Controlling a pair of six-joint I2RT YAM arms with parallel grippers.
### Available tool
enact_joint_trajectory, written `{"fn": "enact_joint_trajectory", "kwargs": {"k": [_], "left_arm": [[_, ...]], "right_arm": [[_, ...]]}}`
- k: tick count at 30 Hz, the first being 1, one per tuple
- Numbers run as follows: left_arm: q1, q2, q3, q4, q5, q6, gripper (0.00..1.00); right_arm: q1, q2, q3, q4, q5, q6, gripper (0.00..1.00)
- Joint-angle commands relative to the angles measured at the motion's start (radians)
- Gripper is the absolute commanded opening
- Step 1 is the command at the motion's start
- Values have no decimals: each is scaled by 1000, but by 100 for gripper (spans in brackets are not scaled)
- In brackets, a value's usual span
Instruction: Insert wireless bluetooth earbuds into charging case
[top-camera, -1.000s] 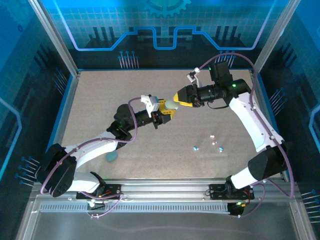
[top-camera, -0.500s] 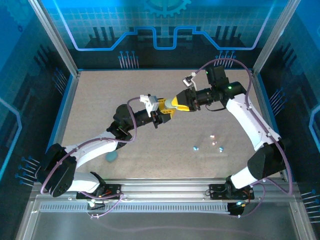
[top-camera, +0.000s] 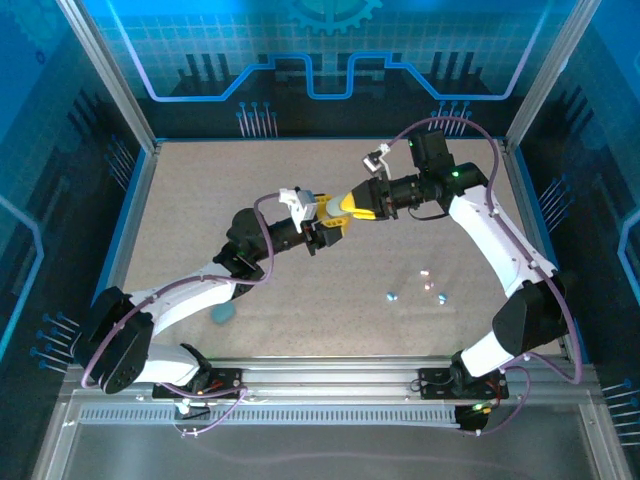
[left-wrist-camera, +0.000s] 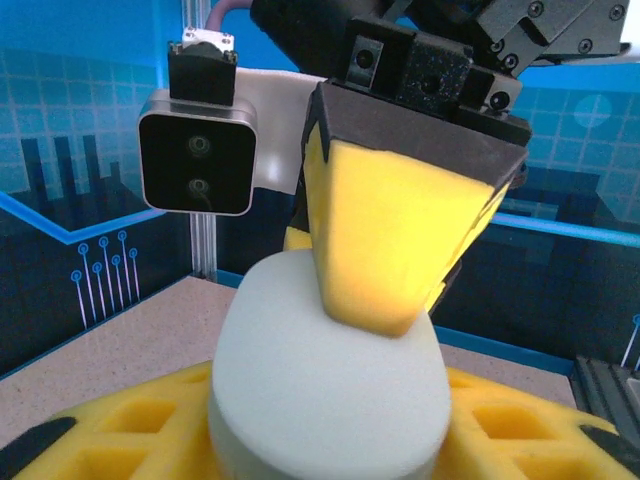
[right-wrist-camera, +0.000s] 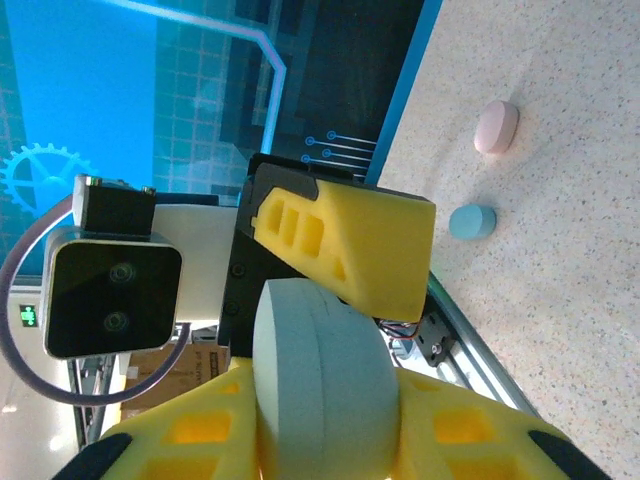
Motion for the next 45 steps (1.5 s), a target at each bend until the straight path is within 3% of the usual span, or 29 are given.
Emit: {"fn": "enact_joint_trajectory", "kwargs": {"k": [1, 4, 9, 14, 18, 24, 30, 36, 40, 45], "left_arm": [[-7, -15, 15, -27, -24, 26, 53], [-7, -19, 11, -49, -40, 34, 63], [-6, -42, -6, -83, -86, 49, 72], [-7, -73, -13, -142, -162, 52, 76], [-7, -105, 19, -279, -262, 34, 78], [14, -136, 141, -620, -423, -97, 87], [105, -168, 184, -746, -397, -243, 99], [147, -148, 226, -881, -473, -294, 99], [166, -139, 273, -984, -502, -406, 99], [184, -180, 221, -904, -441, -384, 99]], "right_arm": [[-12, -3, -17, 54, 21, 33, 14], [-39, -20, -48, 116, 61, 82, 12], [-111, -49, -144, 263, 132, 204, 12], [-184, -85, -273, 372, 296, 275, 12], [-212, -62, -367, 388, 393, 278, 12], [-201, 68, -411, 407, 407, 240, 12], [-172, 203, -398, 468, 430, 230, 13], [-157, 361, -293, 466, 437, 215, 13], [-155, 450, -218, 468, 437, 199, 15], [-143, 579, -101, 447, 401, 190, 16]]}}
